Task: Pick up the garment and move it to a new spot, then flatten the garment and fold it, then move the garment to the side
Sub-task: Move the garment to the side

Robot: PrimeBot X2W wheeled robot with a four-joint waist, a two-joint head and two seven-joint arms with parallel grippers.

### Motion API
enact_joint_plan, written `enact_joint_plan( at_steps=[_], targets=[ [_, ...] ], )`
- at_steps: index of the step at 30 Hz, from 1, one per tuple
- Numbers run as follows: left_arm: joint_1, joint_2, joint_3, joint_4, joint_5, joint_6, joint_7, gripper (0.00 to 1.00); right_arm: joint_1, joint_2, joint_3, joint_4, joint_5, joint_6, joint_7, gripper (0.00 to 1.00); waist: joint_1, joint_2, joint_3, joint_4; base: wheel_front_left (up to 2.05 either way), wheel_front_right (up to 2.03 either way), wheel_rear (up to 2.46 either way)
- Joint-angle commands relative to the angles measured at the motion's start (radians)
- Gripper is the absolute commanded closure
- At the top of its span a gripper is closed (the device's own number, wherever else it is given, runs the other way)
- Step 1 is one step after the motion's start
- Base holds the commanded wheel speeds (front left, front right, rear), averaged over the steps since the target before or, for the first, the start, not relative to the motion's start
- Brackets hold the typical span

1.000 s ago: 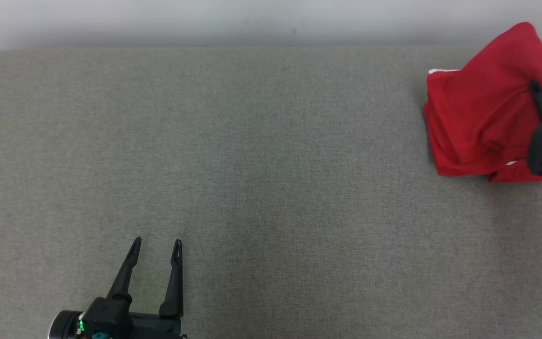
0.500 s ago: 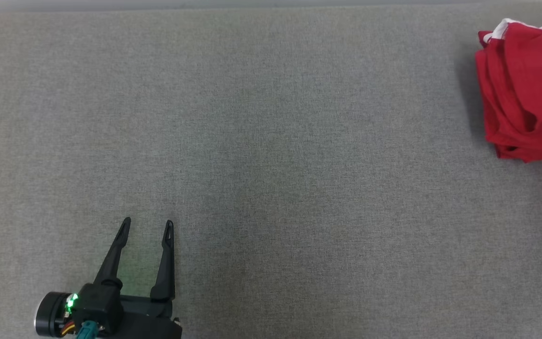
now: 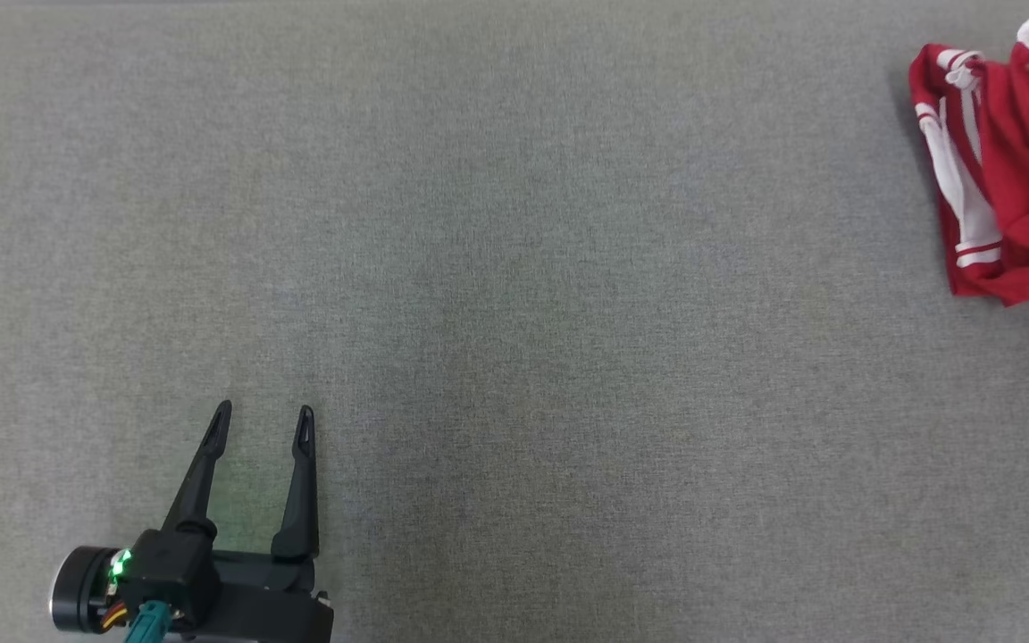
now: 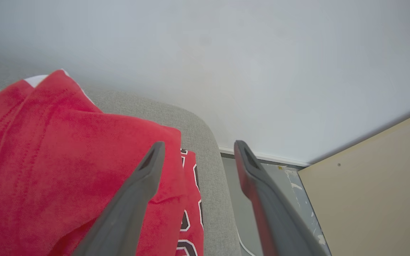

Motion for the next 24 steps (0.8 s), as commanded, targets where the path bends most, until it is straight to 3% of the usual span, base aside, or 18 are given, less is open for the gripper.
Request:
enact_joint_plan(
  at_steps=[1,6,9,14,15,17,20,24],
  targets=[
    [0.011,0.001,0.004,0.004,-0.015,0.001,-0.003,0.00,-0.004,0.027,-0.017,0.009,-0.003,0.001,-0.034,0.00,-0.0001,0.0000,-0.035,-0.003,0.00,0.00,0.00],
    [0.069,0.001,0.015,0.015,-0.033,0.014,-0.003,0.00,0.072,0.116,-0.068,-0.031,0.031,0.001,-0.107,0.00,-0.0001,0.0000,-0.134,-0.005,0.00,0.00,0.00],
    [0.120,0.001,0.025,0.023,-0.043,0.019,-0.003,0.00,0.243,0.161,-0.189,-0.264,0.039,0.001,-0.111,0.00,-0.0001,0.0000,-0.216,0.008,0.00,0.00,0.00],
    [0.160,0.001,0.022,0.024,-0.041,0.023,-0.003,0.00,0.484,0.240,-0.377,-0.519,-0.017,0.001,-0.112,0.00,-0.0001,0.0000,-0.274,0.031,0.00,0.00,0.00],
    [0.173,0.001,0.017,0.023,-0.039,0.026,-0.003,0.00,0.647,0.315,-0.493,-0.667,-0.061,0.001,-0.112,0.00,-0.0001,0.0000,-0.296,0.048,0.00,0.00,0.00],
    [0.186,0.001,0.016,0.026,-0.037,0.029,-0.003,0.00,0.789,0.388,-0.571,-0.808,-0.125,0.001,-0.112,0.00,-0.0001,0.0000,-0.320,0.069,0.00,0.00,0.00],
    [0.212,0.001,0.013,0.030,-0.025,0.032,-0.003,0.00,1.072,0.575,-0.714,-1.078,-0.255,0.001,-0.112,0.00,-0.0001,0.0000,-0.379,0.105,0.00,0.00,0.00],
    [0.220,0.001,0.013,0.024,-0.014,0.033,-0.003,0.00,1.184,0.639,-0.742,-1.172,-0.290,0.001,-0.112,0.00,-0.0001,0.0000,-0.396,0.115,0.00,0.00,0.00]
  ],
)
